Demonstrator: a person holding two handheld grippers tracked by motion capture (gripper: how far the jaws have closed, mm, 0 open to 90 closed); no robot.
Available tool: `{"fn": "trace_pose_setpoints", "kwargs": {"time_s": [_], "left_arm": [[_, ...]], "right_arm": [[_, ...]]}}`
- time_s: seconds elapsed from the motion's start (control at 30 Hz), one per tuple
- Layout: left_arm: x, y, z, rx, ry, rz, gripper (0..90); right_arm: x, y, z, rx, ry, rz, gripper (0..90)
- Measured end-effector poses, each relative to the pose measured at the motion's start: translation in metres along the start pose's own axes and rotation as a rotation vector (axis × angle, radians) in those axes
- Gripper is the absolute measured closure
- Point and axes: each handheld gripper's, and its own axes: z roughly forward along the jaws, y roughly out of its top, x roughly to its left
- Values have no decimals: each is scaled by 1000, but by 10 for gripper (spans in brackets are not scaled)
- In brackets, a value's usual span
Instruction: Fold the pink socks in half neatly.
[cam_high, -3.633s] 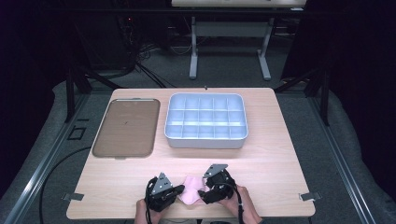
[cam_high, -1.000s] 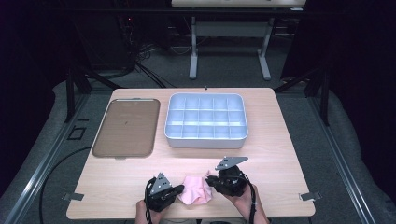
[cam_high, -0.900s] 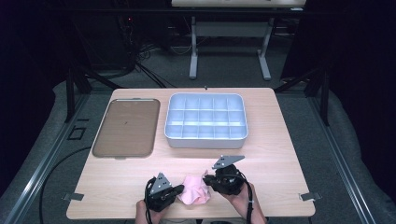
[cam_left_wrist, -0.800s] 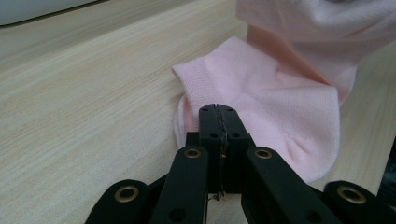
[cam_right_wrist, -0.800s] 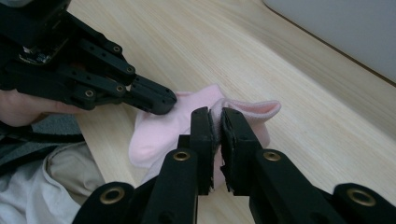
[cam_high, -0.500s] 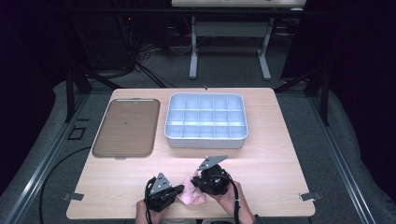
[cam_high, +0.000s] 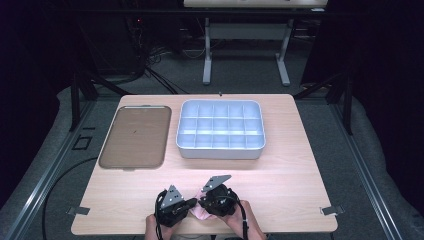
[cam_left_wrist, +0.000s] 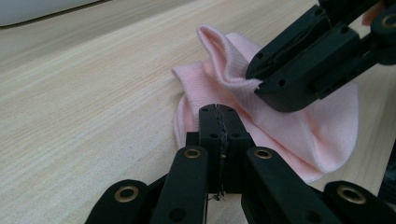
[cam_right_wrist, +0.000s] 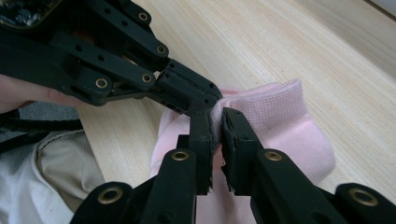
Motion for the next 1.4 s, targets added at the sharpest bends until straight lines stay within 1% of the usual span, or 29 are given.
{"fn": "trace_pose_setpoints", "kwargs": {"time_s": [0.1,0.17,0.2,0.23,0.3,0.37,0.4,0.43,0.47,0.5,0.53,0.57,0.73,0.8,0.87,0.9,0.93,0.97,1.0,1.07,1.1,1.13,1.17,1.23,1.3,1.37,1.4], "left_arm": [[0,0,0,0,0,0,894],[0,0,0,0,2,5,894],[0,0,0,0,2,5,894],[0,0,0,-1,2,1,894],[0,0,0,-1,2,0,894],[0,0,0,-1,1,0,894],[0,0,0,-1,2,4,894],[0,0,0,-1,2,1,894],[0,0,0,-2,2,0,894],[0,0,0,-2,2,0,894],[0,0,0,-2,3,1,894],[0,0,0,0,4,6,894],[-1,0,0,-2,7,1,894],[-1,0,0,-1,14,14,893],[-1,0,-1,-3,17,16,890],[-1,0,-1,-7,14,7,886],[0,0,-1,-7,9,-2,877],[1,0,-2,-10,11,4,861],[1,1,-2,-10,7,-5,841],[3,3,-6,-9,29,-2,812],[4,5,-10,-22,34,-11,806],[5,7,-14,-31,37,-8,800],[5,9,-19,-47,36,-14,797],[3,17,-27,-79,27,-2,797],[-3,24,-29,-93,6,8,798],[-8,31,-25,-72,-19,43,799],[-12,32,-20,-50,-23,62,799]], "right_arm": [[-1,-3,0,-13,37,0,757],[-4,-6,-6,-50,59,7,698],[-5,-7,-11,-77,69,8,686],[-6,-9,-16,-100,65,14,675],[-12,-12,-26,-130,36,22,641],[-19,-17,-34,-131,6,54,605],[-23,-20,-35,-131,-22,66,586],[-25,-22,-35,-120,-43,74,551],[-27,-25,-32,-114,-53,90,510],[-29,-26,-30,-91,-59,92,494],[-29,-28,-26,-80,-69,93,475],[-29,-29,-22,-69,-84,91,446],[-28,-29,-8,-17,-114,80,345],[-29,-30,-4,-5,-123,76,312],[-30,-31,0,6,-122,79,294],[-30,-32,1,10,-122,77,290],[-30,-32,2,11,-119,83,285],[-31,-33,3,5,-121,90,278],[-31,-33,3,4,-123,90,274],[-31,-33,3,8,-129,88,269],[-30,-33,3,11,-132,84,264],[-30,-33,3,12,-134,84,263],[-30,-33,3,12,-135,84,262],[-30,-32,4,14,-137,84,260],[-30,-32,4,21,-142,80,256],[-30,-32,4,18,-140,82,251],[-30,-32,4,19,-140,84,250]]}}
